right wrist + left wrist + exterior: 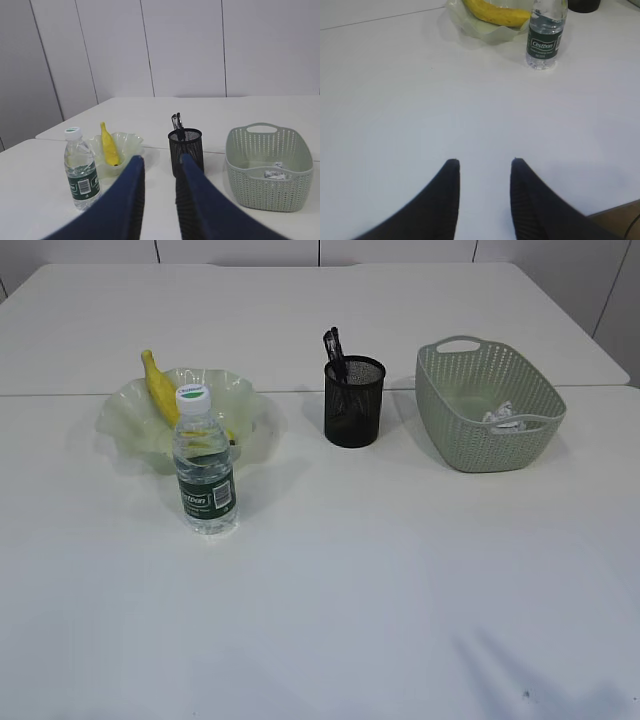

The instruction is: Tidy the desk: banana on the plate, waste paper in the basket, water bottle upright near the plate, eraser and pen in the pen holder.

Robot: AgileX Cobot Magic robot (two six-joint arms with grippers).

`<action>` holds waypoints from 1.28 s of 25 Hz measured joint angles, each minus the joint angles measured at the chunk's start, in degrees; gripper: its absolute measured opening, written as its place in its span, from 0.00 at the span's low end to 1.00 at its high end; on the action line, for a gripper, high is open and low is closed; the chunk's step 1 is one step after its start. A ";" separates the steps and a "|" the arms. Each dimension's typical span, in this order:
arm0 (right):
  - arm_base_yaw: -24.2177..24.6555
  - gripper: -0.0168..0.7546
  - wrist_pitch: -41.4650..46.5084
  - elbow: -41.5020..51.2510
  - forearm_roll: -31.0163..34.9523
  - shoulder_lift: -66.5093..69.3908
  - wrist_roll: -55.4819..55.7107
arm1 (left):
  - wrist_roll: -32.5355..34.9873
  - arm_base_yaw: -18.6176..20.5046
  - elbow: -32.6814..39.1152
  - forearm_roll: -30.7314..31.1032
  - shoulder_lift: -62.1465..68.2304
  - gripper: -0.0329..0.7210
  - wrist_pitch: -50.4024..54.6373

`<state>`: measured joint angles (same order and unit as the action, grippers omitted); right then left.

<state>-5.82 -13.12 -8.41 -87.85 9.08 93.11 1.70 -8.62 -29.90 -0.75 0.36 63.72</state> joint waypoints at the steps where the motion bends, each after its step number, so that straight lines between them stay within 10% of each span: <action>1: 0.00 0.24 -0.37 0.00 -0.82 0.00 0.65 | 0.00 0.00 0.00 0.00 0.00 0.36 0.00; 32: 0.00 0.24 -3.99 0.00 -7.57 0.00 5.71 | 0.00 0.00 0.00 0.00 0.00 0.36 0.00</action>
<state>-5.82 -17.11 -8.41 -95.42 9.08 98.82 1.70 -8.62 -29.90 -0.75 0.36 63.72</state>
